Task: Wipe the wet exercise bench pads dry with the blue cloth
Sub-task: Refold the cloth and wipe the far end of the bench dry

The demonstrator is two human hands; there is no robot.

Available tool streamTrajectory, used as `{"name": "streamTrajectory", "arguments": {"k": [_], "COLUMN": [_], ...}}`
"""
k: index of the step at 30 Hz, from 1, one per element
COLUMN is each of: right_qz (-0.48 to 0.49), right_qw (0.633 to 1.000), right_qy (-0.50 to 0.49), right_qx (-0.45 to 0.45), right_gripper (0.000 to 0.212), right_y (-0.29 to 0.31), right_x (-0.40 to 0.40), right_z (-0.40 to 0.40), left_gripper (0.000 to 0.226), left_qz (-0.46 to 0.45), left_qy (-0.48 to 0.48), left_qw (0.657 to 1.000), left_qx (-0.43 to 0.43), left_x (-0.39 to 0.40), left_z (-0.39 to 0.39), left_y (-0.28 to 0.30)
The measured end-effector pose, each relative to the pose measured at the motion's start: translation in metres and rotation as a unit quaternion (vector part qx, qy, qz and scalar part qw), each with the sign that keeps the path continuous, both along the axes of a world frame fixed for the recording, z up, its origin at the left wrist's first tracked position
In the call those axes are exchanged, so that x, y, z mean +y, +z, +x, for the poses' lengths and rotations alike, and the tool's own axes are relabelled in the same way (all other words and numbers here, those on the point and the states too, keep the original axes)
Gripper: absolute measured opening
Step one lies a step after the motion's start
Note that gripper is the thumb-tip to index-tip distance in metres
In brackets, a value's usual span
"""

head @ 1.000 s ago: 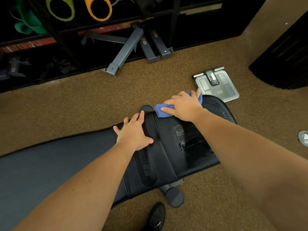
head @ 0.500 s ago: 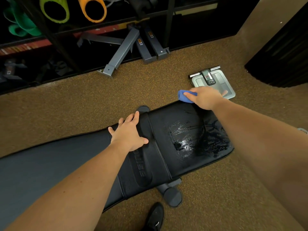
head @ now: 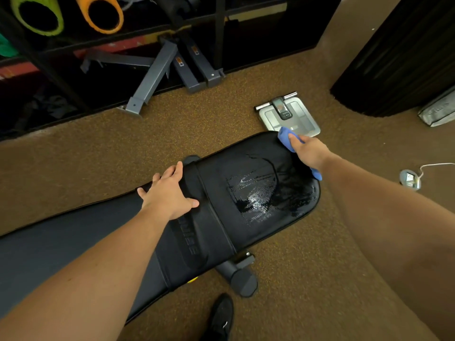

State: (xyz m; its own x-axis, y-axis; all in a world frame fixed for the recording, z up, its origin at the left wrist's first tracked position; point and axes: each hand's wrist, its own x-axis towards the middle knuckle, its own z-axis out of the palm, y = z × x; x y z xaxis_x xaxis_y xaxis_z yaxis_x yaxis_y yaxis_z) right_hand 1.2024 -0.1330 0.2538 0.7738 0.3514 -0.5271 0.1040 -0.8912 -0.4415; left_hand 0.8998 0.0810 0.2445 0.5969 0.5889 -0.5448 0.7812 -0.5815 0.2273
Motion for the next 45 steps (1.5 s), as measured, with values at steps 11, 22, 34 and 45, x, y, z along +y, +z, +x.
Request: {"name": "streamTrajectory", "arguments": {"k": [11, 22, 34, 45], "right_qz": [0.094, 0.235, 0.340, 0.200], "right_qw": [0.971, 0.870, 0.767, 0.901], "right_qy": [-0.209, -0.425, -0.535, -0.383], "right_qx": [0.071, 0.090, 0.103, 0.048], "right_gripper": [0.094, 0.066, 0.059, 0.051], "right_y": [-0.028, -0.035, -0.038, -0.007], "right_x": [-0.071, -0.075, -0.020, -0.040], "right_z": [-0.041, -0.132, -0.264, -0.316], "left_gripper": [0.114, 0.104, 0.109, 0.102], "left_qz": [0.008, 0.001, -0.005, 0.004], "left_qy": [-0.009, -0.003, -0.146, -0.155], "left_qw": [1.000, 0.999, 0.989, 0.987], "left_qx": [-0.007, -0.045, -0.028, -0.037], "left_x": [0.000, -0.010, -0.018, -0.019], "left_z": [-0.001, -0.014, -0.038, -0.046], "left_y": [0.001, 0.002, 0.008, 0.009]}}
